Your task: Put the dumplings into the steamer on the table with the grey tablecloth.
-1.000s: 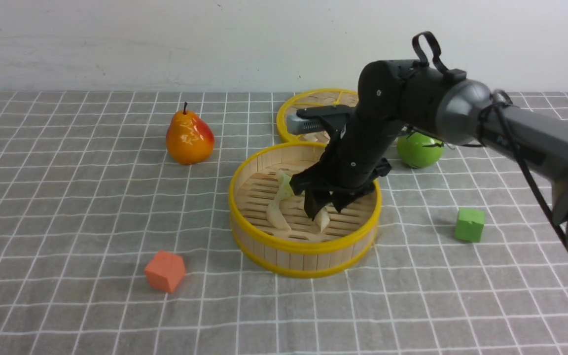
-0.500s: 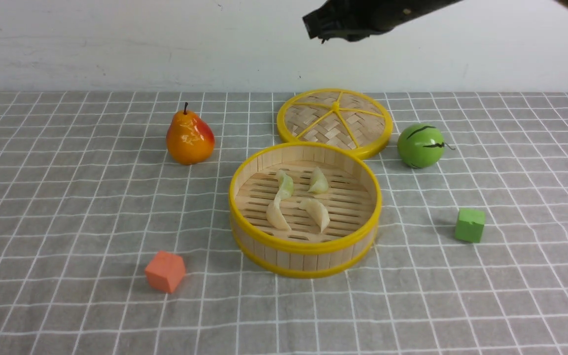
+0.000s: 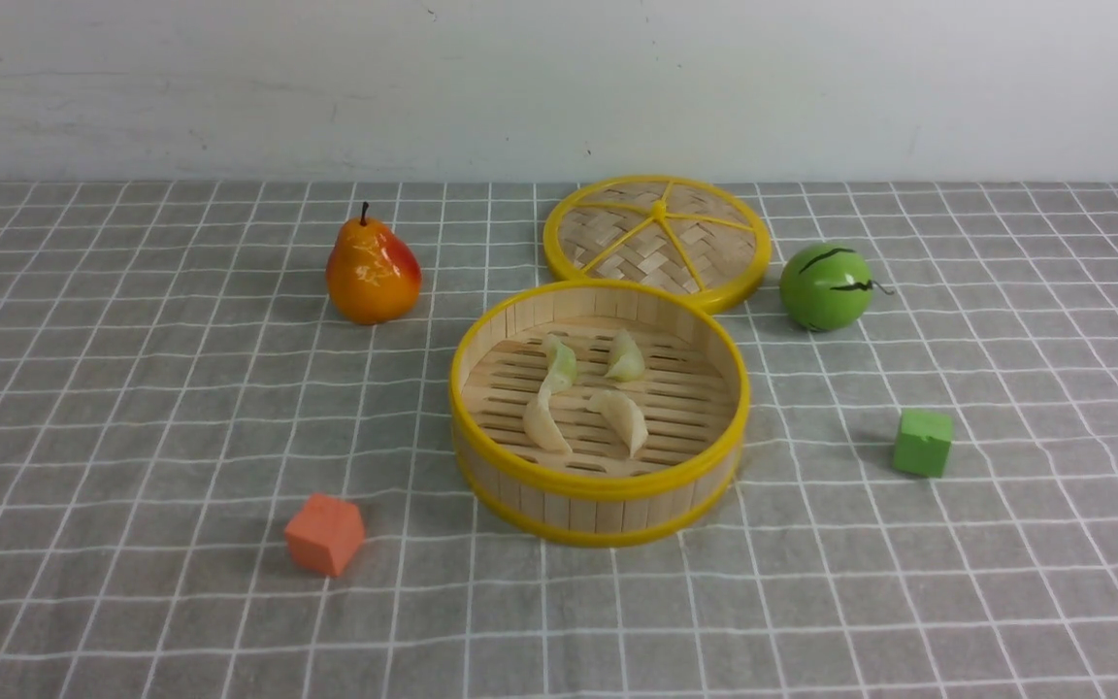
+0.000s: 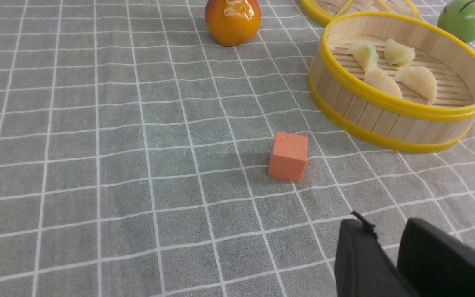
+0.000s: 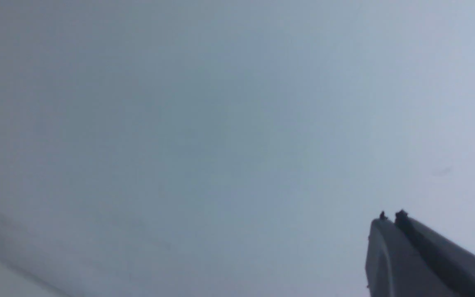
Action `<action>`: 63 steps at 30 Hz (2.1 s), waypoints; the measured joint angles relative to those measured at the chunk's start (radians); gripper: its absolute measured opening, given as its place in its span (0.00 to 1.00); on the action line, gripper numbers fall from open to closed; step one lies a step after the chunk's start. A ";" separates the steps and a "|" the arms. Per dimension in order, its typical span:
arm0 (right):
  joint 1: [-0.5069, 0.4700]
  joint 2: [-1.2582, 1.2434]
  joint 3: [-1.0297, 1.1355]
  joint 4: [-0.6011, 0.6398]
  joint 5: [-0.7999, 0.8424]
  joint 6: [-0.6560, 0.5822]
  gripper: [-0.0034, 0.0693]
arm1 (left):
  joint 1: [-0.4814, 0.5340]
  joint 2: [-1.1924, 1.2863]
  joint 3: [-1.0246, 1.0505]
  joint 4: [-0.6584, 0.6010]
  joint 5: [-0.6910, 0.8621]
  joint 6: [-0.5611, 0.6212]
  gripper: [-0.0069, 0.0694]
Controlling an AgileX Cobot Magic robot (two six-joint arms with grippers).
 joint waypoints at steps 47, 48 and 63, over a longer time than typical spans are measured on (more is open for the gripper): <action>-0.025 -0.919 1.090 -0.989 0.158 0.835 0.06 | 0.000 0.000 0.000 -0.001 0.001 0.000 0.33; -0.025 -0.983 1.211 -0.979 0.098 0.918 0.06 | 0.000 0.000 0.000 -0.001 0.001 0.000 0.33; -0.025 -1.134 1.783 -1.025 -0.338 1.353 0.08 | 0.000 0.000 0.000 -0.001 0.001 0.000 0.35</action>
